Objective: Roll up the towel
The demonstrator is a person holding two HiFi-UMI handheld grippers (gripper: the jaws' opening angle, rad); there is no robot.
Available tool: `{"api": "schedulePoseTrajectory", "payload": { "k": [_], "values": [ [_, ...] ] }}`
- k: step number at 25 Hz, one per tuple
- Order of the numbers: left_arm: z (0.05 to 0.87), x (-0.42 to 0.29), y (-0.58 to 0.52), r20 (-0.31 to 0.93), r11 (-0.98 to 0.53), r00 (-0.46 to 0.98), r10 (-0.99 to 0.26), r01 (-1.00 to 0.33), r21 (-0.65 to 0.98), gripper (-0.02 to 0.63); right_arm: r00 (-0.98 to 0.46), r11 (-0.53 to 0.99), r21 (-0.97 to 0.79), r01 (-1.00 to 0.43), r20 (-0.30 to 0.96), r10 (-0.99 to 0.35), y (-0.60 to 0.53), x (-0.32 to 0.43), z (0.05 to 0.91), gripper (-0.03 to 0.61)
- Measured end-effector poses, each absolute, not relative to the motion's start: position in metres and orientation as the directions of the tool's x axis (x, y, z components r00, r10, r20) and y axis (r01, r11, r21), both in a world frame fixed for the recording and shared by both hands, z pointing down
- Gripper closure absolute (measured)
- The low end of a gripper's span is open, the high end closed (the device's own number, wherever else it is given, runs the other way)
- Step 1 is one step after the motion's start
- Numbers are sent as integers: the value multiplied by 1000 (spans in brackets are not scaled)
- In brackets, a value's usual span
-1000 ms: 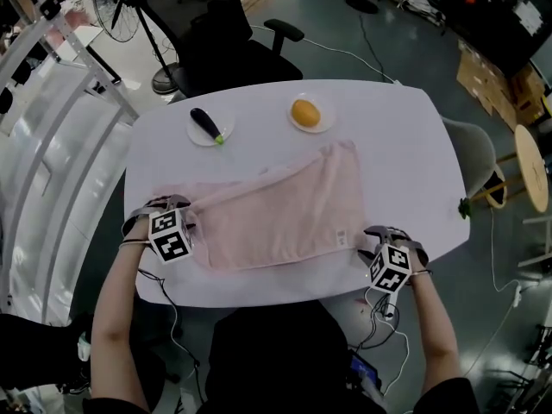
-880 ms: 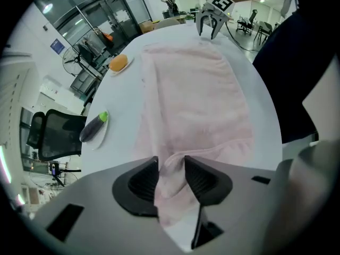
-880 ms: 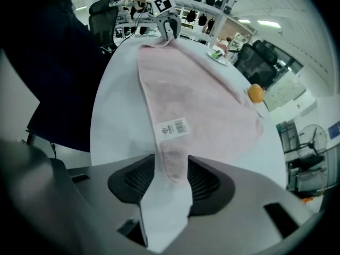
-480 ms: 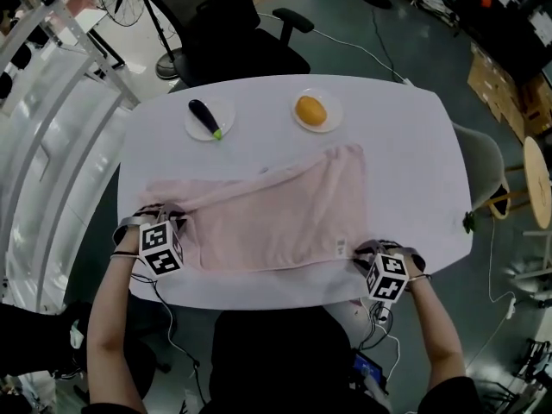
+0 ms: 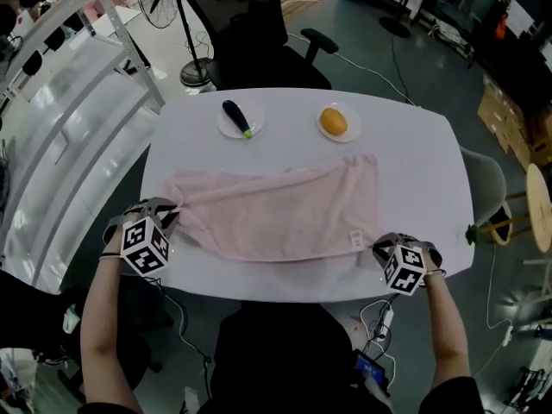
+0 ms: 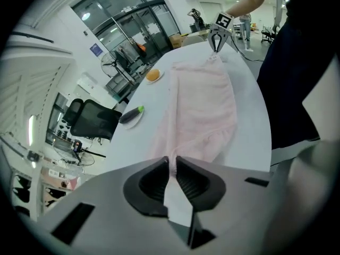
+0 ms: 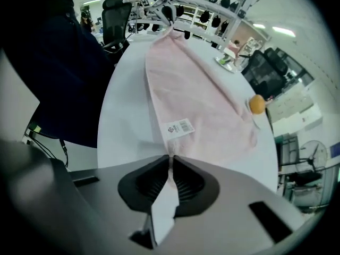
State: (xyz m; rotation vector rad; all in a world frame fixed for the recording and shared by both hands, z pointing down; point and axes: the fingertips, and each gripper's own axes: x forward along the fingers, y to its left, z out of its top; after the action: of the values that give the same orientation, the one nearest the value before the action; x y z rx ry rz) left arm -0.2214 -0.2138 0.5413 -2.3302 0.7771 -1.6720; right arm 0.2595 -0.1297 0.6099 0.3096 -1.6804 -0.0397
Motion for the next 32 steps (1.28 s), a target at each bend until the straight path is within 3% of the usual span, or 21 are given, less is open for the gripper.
{"api": "schedulePoseTrajectory", "payload": {
  "k": [14, 32],
  "values": [
    [494, -277, -140, 736, -763, 285, -614, -453, -461, 561, 24, 773, 559, -299, 815, -580, -167, 291, 492, 541],
    [578, -275, -36, 818, -847, 305, -488, -394, -358, 561, 100, 806, 471, -360, 878, -468, -28, 302, 582, 540]
  ]
}}
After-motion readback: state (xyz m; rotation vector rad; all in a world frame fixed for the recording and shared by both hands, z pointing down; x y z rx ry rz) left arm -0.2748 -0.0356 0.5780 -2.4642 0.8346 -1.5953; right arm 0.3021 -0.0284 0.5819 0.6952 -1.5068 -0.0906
